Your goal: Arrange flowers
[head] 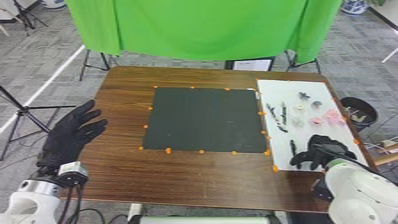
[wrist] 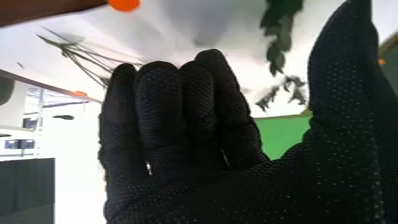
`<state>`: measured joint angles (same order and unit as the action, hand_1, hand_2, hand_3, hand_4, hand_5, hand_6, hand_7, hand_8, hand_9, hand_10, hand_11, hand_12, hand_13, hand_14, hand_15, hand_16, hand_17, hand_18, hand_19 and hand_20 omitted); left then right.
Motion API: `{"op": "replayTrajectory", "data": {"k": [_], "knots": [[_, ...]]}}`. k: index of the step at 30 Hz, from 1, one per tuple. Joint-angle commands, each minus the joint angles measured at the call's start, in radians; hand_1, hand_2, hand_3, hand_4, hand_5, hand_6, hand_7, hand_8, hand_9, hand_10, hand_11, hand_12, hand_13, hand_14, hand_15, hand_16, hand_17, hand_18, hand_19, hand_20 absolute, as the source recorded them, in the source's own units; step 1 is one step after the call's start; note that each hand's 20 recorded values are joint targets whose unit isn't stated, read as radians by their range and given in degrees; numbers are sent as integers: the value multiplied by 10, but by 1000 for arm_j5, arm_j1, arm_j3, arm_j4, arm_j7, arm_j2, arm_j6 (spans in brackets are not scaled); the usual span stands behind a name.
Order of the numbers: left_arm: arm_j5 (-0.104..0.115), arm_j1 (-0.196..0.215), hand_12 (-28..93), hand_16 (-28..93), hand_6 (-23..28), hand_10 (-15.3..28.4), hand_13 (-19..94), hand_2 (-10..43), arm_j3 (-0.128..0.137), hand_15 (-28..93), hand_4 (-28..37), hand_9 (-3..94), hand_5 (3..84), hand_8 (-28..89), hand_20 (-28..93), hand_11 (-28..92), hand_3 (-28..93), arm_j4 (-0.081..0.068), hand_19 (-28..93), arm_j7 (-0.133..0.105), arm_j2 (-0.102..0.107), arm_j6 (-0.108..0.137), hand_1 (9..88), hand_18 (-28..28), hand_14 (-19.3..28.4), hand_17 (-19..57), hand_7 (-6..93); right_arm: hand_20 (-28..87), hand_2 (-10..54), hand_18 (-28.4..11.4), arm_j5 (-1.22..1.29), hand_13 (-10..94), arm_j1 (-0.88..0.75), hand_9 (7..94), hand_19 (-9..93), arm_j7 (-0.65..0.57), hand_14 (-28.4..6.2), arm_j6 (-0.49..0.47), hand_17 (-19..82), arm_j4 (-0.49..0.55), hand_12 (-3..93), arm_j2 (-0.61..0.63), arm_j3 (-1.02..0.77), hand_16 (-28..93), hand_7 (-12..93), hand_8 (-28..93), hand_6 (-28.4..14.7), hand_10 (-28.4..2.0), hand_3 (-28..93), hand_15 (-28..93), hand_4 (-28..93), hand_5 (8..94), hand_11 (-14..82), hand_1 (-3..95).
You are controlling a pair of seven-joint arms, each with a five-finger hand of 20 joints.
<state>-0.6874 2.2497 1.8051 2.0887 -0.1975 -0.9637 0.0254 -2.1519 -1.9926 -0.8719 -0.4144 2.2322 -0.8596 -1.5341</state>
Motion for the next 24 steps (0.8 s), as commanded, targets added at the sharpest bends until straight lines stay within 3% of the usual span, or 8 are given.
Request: {"op": "replayTrajectory", "data": {"k": [1, 5, 6, 10, 17, 20, 23, 24], "knots": [[-3, 2, 175, -42, 48, 129, 213, -66, -3, 458, -278, 267, 308, -103, 88, 238, 709, -3, 420, 14, -5, -12, 246, 218, 176, -81, 186, 372, -95, -228, -38, 507, -5, 494, 692, -13, -166, 13, 194, -15, 513, -4, 34, 310, 408, -142, -64, -180, 18, 795, -90, 488, 606, 305], [-4, 0, 175, -42, 48, 129, 212, -65, -4, 459, -277, 267, 308, -103, 88, 238, 710, -4, 420, 17, -5, -14, 244, 218, 176, -81, 186, 371, -95, -224, -66, 514, -11, 504, 698, 18, -161, 49, 198, -14, 514, -6, 48, 316, 416, -145, -61, -175, 110, 795, -149, 494, 610, 356], [-3, 0, 175, -42, 48, 129, 212, -65, -5, 459, -277, 267, 308, -103, 88, 238, 709, -4, 419, 16, -4, -14, 245, 217, 176, -81, 186, 374, -95, -222, -56, 518, -14, 504, 700, 20, -155, 69, 199, -11, 516, -9, 48, 321, 422, -147, -59, -167, 411, 799, -250, 493, 620, 320], [-4, 2, 175, -42, 49, 129, 212, -64, -4, 460, -278, 267, 309, -103, 89, 237, 708, -3, 420, 18, -6, -16, 245, 218, 176, -82, 184, 381, -95, -216, -48, 525, -20, 500, 704, 29, -142, 83, 200, 2, 520, -25, 53, 331, 430, -156, -53, -144, 629, 812, -282, 490, 647, 341], [-5, -2, 175, -41, 50, 130, 213, -64, -4, 463, -277, 268, 310, -102, 91, 239, 708, -4, 420, 19, -6, -15, 244, 217, 176, -82, 184, 387, -95, -208, -93, 548, -7, 534, 698, 6, -124, 99, 206, -15, 543, -34, 93, 356, 420, -164, -37, -135, 551, 820, -283, 513, 656, 527], [-5, 0, 175, -42, 50, 129, 212, -64, -5, 465, -277, 268, 311, -102, 91, 238, 708, -4, 420, 18, -7, -14, 244, 218, 176, -82, 184, 388, -95, -202, -125, 592, -2, 582, 701, -5, -113, 140, 225, -30, 556, -31, 115, 374, 419, -170, -18, -125, 623, 819, -283, 567, 653, 530], [-4, 1, 175, -43, 50, 130, 213, -64, -4, 465, -278, 268, 311, -102, 91, 238, 708, -4, 420, 21, -8, -15, 245, 218, 176, -82, 184, 388, -95, -198, -152, 635, -4, 632, 713, 1, -106, 181, 244, -52, 572, -30, 128, 393, 422, 2, -4, -111, 523, 820, -283, 603, 648, 591], [-4, 1, 175, -43, 50, 130, 213, -64, -4, 465, -278, 268, 311, -102, 91, 239, 708, -5, 421, 20, -9, -14, 245, 218, 176, -82, 184, 388, -95, -197, -157, 642, -4, 640, 716, 6, -105, 198, 247, -61, 577, -31, 132, 397, 426, 9, -4, -109, 404, 820, -283, 612, 645, 660]]}}
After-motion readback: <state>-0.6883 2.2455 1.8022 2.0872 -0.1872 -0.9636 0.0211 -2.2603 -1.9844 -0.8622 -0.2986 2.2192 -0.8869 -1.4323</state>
